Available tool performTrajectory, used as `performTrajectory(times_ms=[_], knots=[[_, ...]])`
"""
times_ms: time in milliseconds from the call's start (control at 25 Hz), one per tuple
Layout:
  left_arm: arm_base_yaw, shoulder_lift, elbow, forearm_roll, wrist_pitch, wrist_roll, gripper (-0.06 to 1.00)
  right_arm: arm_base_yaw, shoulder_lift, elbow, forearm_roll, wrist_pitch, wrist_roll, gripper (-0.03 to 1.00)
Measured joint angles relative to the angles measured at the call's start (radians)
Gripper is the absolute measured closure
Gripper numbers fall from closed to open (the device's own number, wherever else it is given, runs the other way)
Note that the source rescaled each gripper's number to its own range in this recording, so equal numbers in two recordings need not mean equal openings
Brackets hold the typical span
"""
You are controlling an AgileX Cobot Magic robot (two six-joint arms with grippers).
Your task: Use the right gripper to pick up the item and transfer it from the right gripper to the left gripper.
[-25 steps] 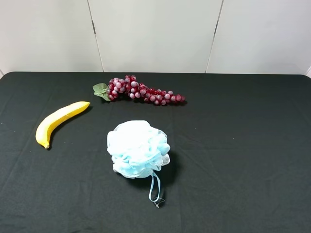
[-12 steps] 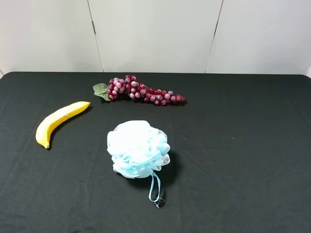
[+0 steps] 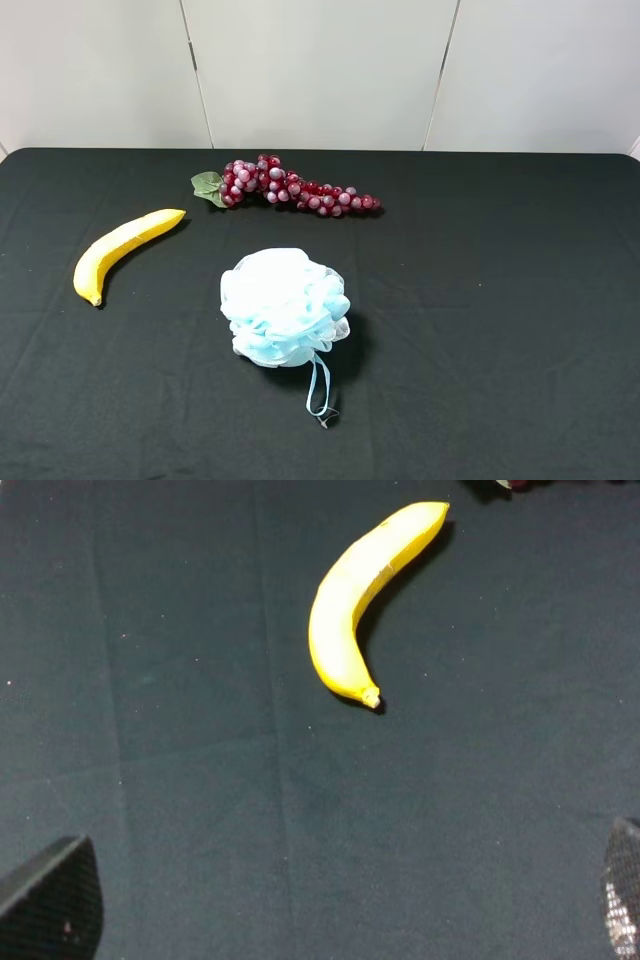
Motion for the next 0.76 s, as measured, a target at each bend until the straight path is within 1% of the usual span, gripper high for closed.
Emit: performTrajectory(times_ms=[200, 280, 560, 640, 760], knots=[[0.000, 0.000, 0.000, 0.000, 0.000, 0.000, -0.04, 0.000, 0.000, 0.000, 0.000, 0.000, 0.000, -0.03], [0.000, 0.000, 0.000, 0.000, 0.000, 0.000, -0.04, -0.015, 0.000, 0.000, 0.001, 0.000, 0.000, -0.03], [0.000, 0.000, 0.000, 0.000, 0.000, 0.000, -0.04, -0.194, 0.000, 0.000, 0.001, 0.000, 0.000, -0.03], [0.000, 0.000, 0.000, 0.000, 0.000, 0.000, -0.04, -0.228, 0.000, 0.000, 0.001, 0.000, 0.000, -0.03], [0.000, 0.000, 0.000, 0.000, 0.000, 0.000, -0.04, -0.242, 0.000, 0.000, 0.001, 0.000, 0.000, -0.03]])
